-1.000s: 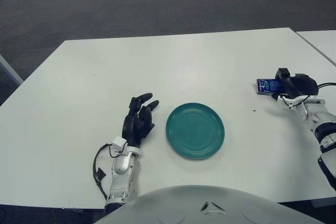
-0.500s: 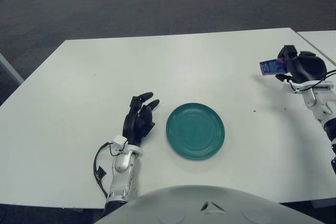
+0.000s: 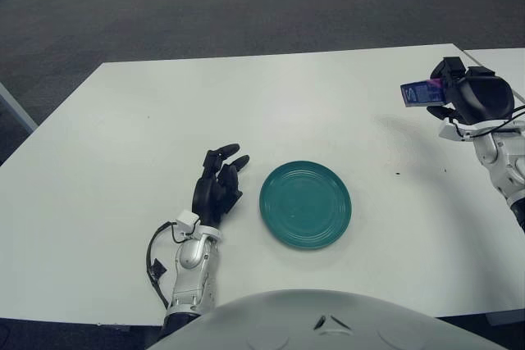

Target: Put the gum into the plate.

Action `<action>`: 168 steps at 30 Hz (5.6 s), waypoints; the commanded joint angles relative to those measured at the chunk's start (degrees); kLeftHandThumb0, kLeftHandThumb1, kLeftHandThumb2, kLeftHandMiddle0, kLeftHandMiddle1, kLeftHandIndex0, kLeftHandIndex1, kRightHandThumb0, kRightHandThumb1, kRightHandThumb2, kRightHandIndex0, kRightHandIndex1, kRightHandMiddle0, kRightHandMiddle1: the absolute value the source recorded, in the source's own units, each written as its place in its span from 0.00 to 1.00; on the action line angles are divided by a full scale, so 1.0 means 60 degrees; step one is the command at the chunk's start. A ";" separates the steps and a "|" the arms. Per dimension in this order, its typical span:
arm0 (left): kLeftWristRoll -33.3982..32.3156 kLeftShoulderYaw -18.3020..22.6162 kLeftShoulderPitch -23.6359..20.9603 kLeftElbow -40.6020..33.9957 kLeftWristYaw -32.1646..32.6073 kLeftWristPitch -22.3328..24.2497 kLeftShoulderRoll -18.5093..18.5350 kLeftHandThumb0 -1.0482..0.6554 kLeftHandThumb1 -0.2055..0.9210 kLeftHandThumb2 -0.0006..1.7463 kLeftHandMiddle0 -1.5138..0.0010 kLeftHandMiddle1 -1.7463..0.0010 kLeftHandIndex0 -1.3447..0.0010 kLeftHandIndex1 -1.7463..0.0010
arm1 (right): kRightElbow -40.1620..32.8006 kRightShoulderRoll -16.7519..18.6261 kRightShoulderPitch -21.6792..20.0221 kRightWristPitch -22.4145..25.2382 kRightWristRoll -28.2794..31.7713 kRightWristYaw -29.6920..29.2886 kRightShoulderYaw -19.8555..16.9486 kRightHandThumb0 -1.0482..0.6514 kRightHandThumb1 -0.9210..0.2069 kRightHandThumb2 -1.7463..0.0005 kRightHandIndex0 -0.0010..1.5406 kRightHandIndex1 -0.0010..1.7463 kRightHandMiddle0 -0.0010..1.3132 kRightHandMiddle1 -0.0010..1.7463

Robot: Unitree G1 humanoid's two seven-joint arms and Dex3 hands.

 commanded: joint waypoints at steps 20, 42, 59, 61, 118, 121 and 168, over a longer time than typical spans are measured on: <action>-0.0017 0.0109 0.0227 0.0539 -0.0106 0.0471 0.0086 0.19 1.00 0.40 0.75 0.57 0.90 0.37 | -0.4479 0.0748 0.1391 0.1273 -0.0880 0.1716 -0.0784 0.55 0.35 0.45 0.36 0.77 0.33 0.99; 0.0134 0.0118 0.0163 0.0769 -0.0009 0.0178 -0.0069 0.19 1.00 0.40 0.74 0.58 0.88 0.36 | -0.7117 0.1781 0.2543 0.0568 -0.1339 0.2448 -0.0736 0.61 0.40 0.41 0.40 0.81 0.28 1.00; 0.0262 0.0071 0.0189 0.0797 0.0038 -0.0069 -0.0192 0.18 1.00 0.38 0.75 0.57 0.90 0.37 | -0.8289 0.2436 0.3130 -0.0660 -0.1451 0.3102 -0.0482 0.61 0.43 0.38 0.42 0.82 0.28 1.00; 0.0265 0.0073 0.0186 0.0806 0.0047 -0.0070 -0.0202 0.18 1.00 0.38 0.76 0.56 0.90 0.37 | -0.8392 0.2407 0.3216 -0.0815 -0.1440 0.3241 -0.0494 0.61 0.42 0.40 0.41 0.81 0.28 1.00; 0.0365 0.0097 0.0129 0.0934 0.0238 -0.0035 -0.0183 0.16 1.00 0.41 0.78 0.60 0.94 0.38 | -0.5601 0.2235 0.2168 0.1165 -0.2115 0.7520 0.0139 0.00 0.00 0.54 0.12 0.04 0.00 0.20; 0.0446 0.0090 0.0126 0.0969 0.0266 -0.0112 -0.0160 0.15 1.00 0.42 0.78 0.61 0.94 0.38 | -0.5486 0.2111 0.1968 0.1291 -0.2142 0.8078 0.0268 0.00 0.00 0.52 0.10 0.02 0.00 0.15; 0.0326 -0.0041 0.0087 0.1371 -0.0149 -0.0443 -0.0274 0.08 1.00 0.49 0.74 0.67 0.93 0.38 | -0.3834 0.2307 0.0437 0.1606 -0.2754 0.9223 0.1831 0.00 0.00 0.47 0.09 0.02 0.02 0.01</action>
